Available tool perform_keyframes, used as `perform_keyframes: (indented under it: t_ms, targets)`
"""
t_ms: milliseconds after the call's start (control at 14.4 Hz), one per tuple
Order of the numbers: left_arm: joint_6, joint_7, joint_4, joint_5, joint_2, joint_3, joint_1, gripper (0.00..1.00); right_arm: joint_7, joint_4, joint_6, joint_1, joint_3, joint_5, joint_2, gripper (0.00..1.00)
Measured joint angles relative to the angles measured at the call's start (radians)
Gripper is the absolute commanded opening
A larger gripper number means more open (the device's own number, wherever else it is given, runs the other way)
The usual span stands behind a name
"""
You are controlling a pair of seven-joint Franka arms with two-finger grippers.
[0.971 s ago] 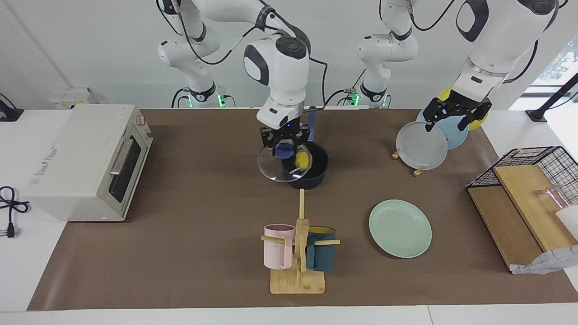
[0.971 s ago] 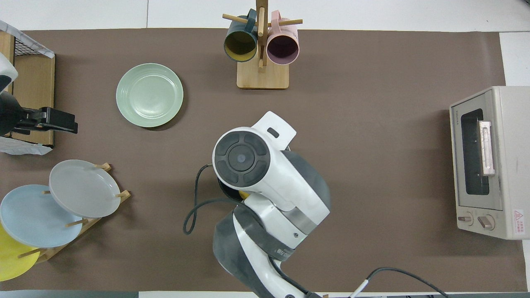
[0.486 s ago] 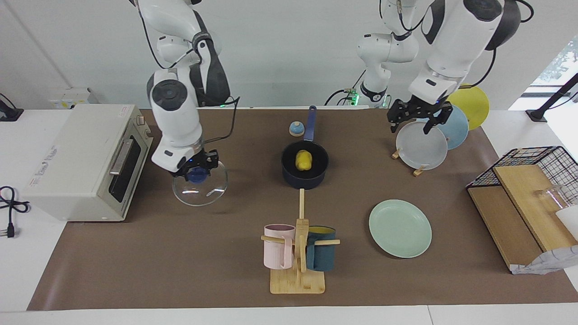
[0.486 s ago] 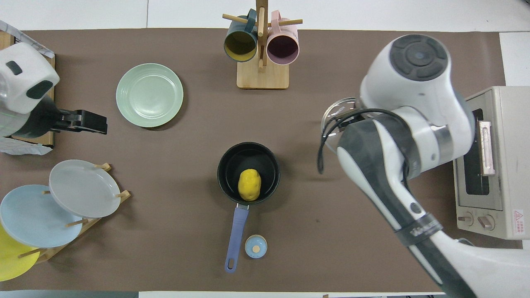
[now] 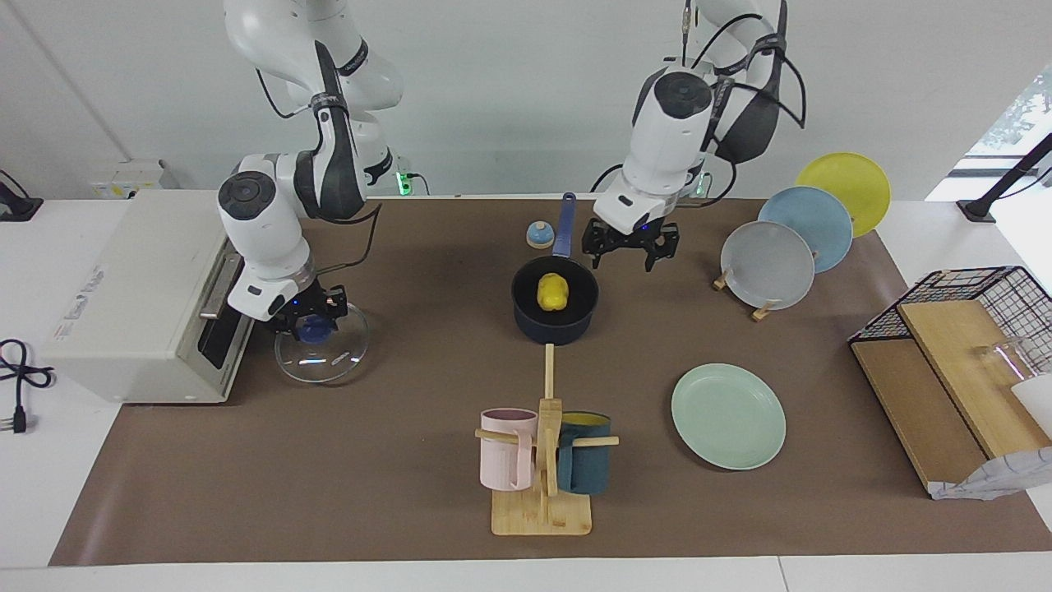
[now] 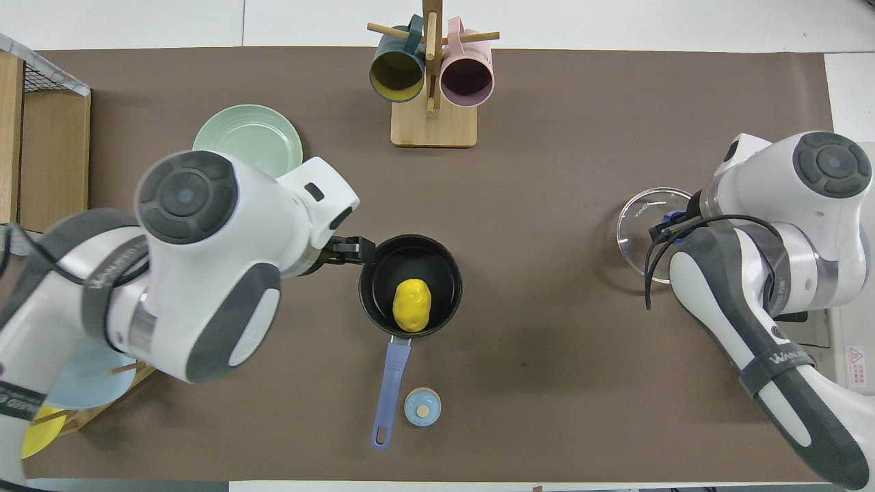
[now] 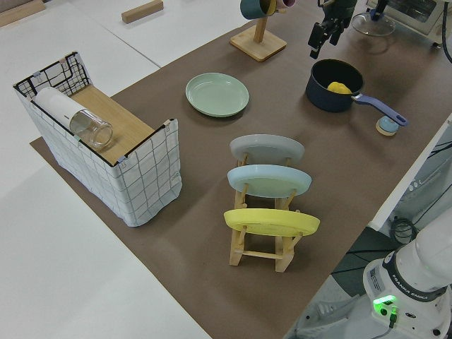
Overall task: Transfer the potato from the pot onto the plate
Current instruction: 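Lift the lid off with the right gripper while the left gripper reaches the pot, then grasp the potato with the left gripper while the right gripper places the lid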
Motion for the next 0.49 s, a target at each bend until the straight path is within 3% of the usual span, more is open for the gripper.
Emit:
perform_keyframes:
  t_ms: [139,277,347,416,486]
  targets:
    - [0.062,-0.059,-0.012,0.000,0.047,0.000,-0.046,1.00,-0.015,-0.063,0.064,-0.013,0.000,0.000,-0.019,0.16]
    - [0.097,-0.086,-0.015,0.000,0.077,0.000,-0.064,1.00,-0.018,-0.098,0.107,-0.022,0.000,0.000,-0.031,0.35]
    - [0.111,-0.095,-0.020,0.000,0.087,0.001,-0.071,1.00,-0.018,-0.112,0.128,-0.024,0.000,0.000,-0.035,0.54]
    - [0.130,-0.106,-0.031,0.000,0.095,0.001,-0.078,1.00,-0.018,-0.126,0.146,-0.024,0.000,0.000,-0.037,0.97]
    - [0.150,-0.118,-0.043,-0.001,0.099,0.001,-0.083,1.00,-0.018,-0.134,0.156,-0.024,0.000,0.000,-0.037,1.00]
